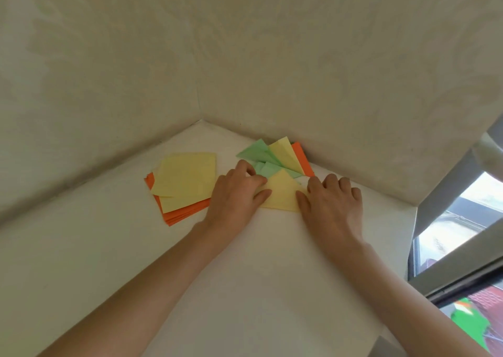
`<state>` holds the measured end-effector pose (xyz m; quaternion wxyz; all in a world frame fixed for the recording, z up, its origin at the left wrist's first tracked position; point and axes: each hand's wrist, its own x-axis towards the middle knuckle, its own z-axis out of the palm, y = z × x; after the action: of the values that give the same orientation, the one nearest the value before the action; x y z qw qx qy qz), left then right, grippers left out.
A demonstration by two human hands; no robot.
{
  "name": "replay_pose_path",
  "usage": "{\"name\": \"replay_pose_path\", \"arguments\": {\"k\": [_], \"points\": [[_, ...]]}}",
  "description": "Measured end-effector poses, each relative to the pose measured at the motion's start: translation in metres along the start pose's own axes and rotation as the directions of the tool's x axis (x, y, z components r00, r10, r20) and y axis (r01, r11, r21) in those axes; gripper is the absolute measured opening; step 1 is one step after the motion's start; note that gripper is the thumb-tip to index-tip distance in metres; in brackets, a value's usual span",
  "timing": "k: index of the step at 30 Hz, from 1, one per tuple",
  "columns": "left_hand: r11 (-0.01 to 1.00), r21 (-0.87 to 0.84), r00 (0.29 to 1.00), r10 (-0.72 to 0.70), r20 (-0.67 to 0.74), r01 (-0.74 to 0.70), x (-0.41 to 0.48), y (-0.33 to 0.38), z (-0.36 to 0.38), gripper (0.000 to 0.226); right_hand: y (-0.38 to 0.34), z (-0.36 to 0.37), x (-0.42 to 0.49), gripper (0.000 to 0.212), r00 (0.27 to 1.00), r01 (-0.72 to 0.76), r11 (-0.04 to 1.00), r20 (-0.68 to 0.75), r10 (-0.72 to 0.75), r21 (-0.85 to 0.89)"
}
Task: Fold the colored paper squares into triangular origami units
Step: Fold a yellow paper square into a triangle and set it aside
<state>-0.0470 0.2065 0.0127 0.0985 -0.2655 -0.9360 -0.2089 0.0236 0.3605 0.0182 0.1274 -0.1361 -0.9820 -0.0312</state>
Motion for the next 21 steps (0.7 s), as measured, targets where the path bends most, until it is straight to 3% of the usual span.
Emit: {"name": "replay_pose_path", "arguments": {"k": [4,10,13,17,19,21], "points": [[0.995,0.078,0.994,0.065,-0.091,-0.058,0.002,0.013,0.012,0.028,0.008,0.006,0.001,0.032,0.998,-0.037,0.998,-0.053,0.039,0.048],[0.994,0.109,0.997,0.028,-0.071,-0.02,0.001,0.012,0.008,0.037,0.008,0.008,0.007,0.03,0.997,-0.048,0.998,-0.052,0.051,0.049],[0.996,0.084,0.991,0.045,-0.125,-0.034,-0.006,0.004,-0.013,0.037,0.006,0.003,0.008,0.024,0.966,0.078,0.983,-0.256,-0.033,0.169],[0.999,0.054,0.975,0.013,-0.22,-0.001,-0.029,-0.026,-0.062,0.029,-0.013,-0.022,-0.008,0.015,0.762,0.436,0.857,-0.619,-0.189,0.274],[0.997,0.049,0.967,-0.05,-0.249,0.064,-0.05,-0.045,-0.084,0.023,-0.034,-0.032,-0.026,0.004,0.631,0.623,0.756,-0.699,-0.336,0.199],[0.991,0.024,0.963,-0.121,-0.24,0.13,-0.074,-0.062,-0.098,0.018,-0.06,-0.036,-0.046,0.011,0.503,0.77,0.63,-0.707,-0.496,0.106]]}}
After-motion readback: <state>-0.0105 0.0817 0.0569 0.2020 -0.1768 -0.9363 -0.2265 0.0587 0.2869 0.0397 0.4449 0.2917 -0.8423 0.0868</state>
